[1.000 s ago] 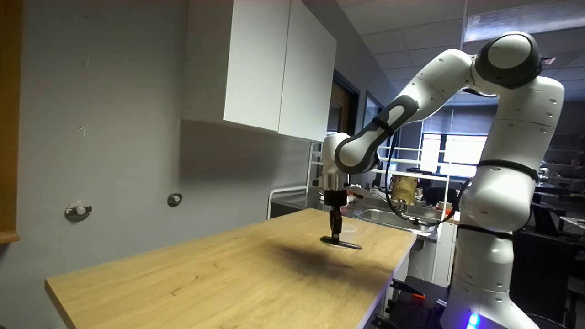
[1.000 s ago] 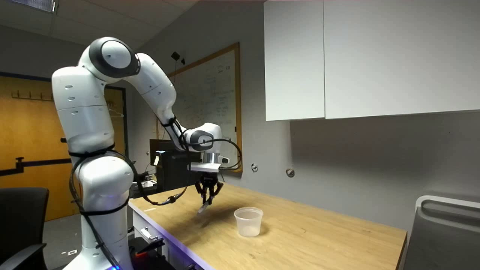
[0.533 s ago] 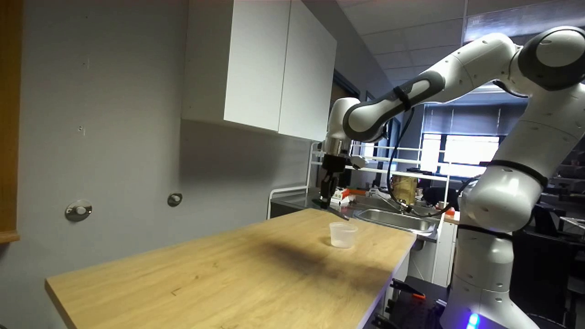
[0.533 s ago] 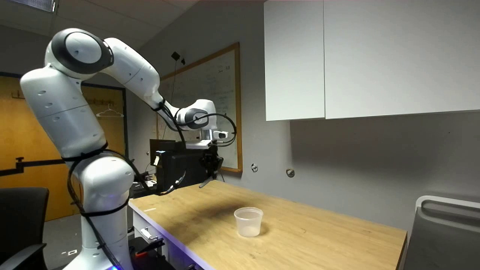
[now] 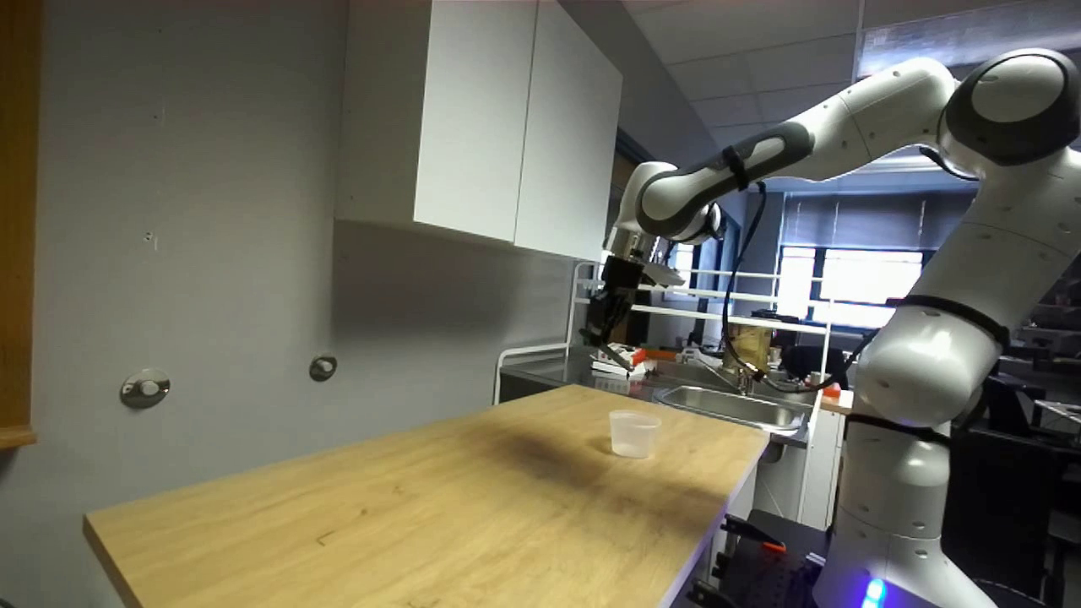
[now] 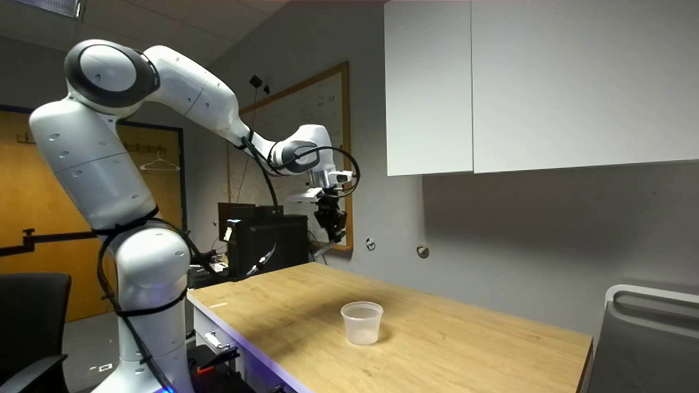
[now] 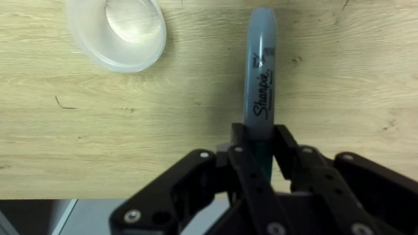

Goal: Place the marker in the bowl

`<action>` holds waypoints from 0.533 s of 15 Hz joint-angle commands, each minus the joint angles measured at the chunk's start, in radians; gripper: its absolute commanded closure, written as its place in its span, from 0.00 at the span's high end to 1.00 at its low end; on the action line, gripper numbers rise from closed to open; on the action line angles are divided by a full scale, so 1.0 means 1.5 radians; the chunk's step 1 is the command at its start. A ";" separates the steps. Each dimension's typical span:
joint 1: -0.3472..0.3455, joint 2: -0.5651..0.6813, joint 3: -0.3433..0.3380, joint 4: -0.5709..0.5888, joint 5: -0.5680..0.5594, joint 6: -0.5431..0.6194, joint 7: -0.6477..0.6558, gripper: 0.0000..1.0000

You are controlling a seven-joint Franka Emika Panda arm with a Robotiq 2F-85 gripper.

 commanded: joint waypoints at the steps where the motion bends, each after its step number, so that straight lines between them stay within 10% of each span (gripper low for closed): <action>1: -0.017 0.038 -0.029 0.039 -0.004 0.005 -0.022 0.10; 8: -0.043 0.132 -0.088 0.092 0.002 0.016 -0.087 0.10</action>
